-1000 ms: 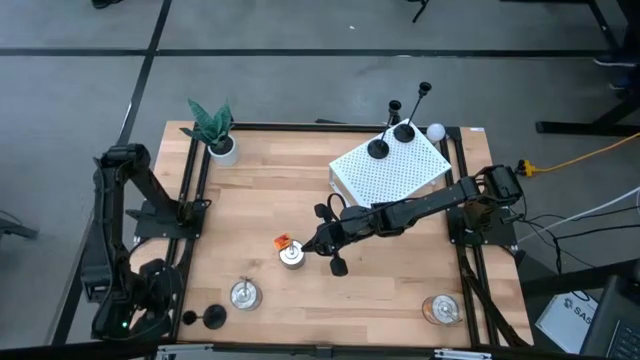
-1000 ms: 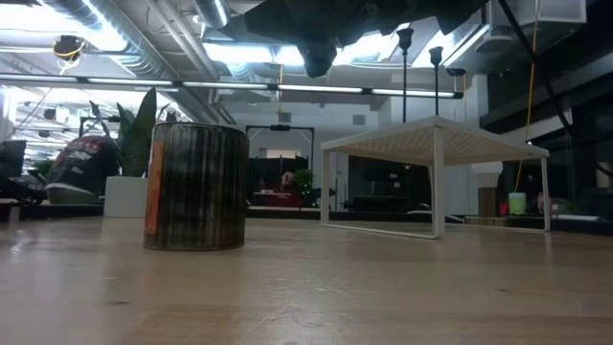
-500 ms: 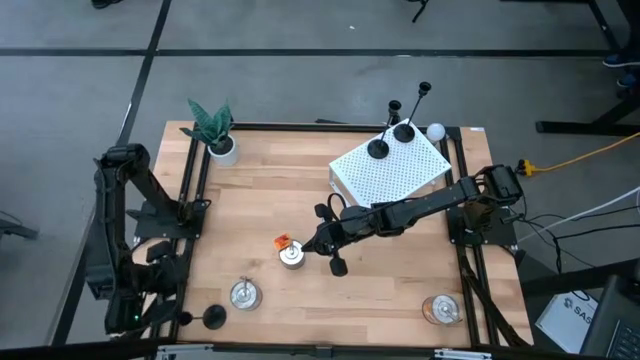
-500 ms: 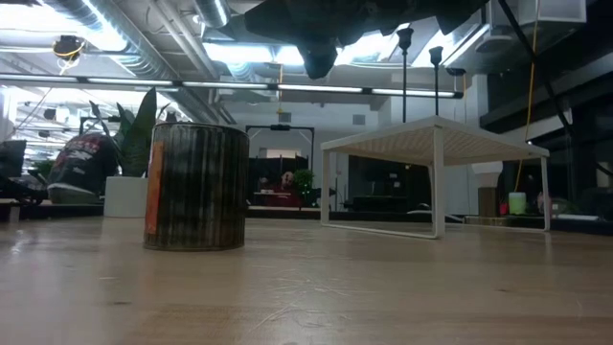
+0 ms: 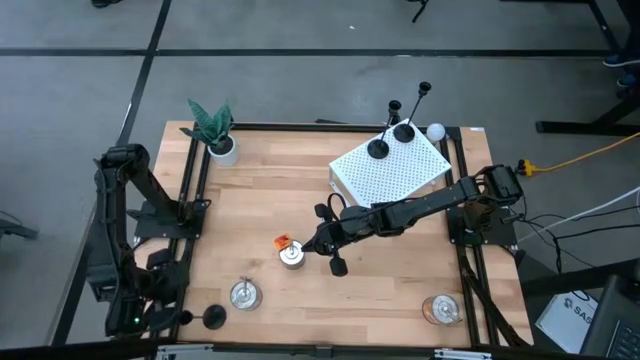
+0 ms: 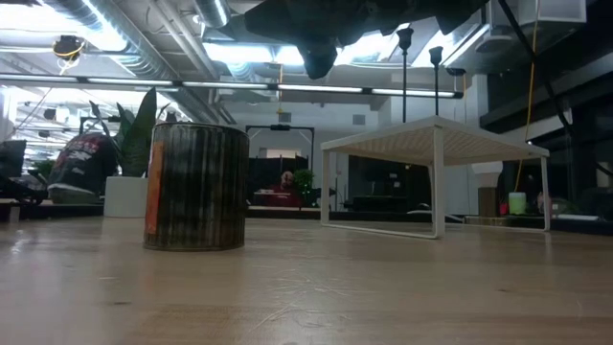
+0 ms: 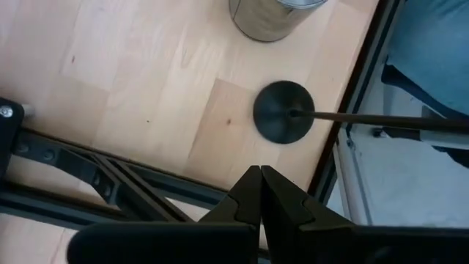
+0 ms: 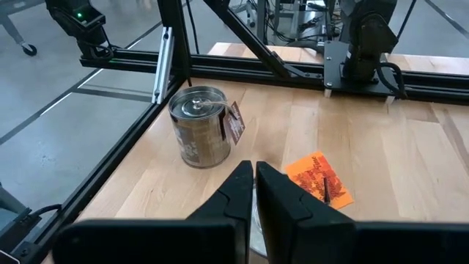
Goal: Pick & Place candle stick holders
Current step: Put the black candle holder on the shelf aligned with the other black candle holders
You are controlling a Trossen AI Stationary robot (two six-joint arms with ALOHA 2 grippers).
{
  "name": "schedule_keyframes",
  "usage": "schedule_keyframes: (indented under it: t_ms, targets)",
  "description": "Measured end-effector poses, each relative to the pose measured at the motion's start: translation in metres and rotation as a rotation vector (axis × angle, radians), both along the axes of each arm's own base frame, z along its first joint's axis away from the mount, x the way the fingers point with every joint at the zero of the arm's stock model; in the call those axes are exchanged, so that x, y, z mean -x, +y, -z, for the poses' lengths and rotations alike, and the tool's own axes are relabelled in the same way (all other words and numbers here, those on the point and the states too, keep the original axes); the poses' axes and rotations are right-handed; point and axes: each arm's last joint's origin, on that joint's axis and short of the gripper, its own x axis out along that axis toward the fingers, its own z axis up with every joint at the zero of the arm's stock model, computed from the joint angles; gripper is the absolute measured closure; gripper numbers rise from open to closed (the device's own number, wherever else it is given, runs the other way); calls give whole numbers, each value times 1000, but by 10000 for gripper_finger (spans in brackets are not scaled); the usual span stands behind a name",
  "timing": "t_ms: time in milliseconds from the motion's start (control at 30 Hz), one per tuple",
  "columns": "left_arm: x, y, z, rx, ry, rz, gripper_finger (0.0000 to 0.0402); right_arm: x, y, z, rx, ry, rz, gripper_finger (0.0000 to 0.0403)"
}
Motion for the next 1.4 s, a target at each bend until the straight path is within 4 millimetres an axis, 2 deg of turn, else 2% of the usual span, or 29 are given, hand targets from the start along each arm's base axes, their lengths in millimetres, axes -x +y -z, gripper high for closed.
schedule_keyframes:
  t_ms: [233,533,933,1167,1400]
  targets:
    - [-6,-6,-2,72,-80,-52,394,0,0,0,0,0,0,380]
    - [-4,-14,-4,186,-32,-100,384,0,0,0,0,0,0,380]
    - [-7,-40,21,172,33,-99,289,0,0,0,3,-1,-1,380]
    - [-11,-47,29,139,-42,-114,239,0,-1,0,6,-2,-1,379]
    - [-15,-47,30,97,-152,-87,205,0,-1,0,24,-7,-7,379]
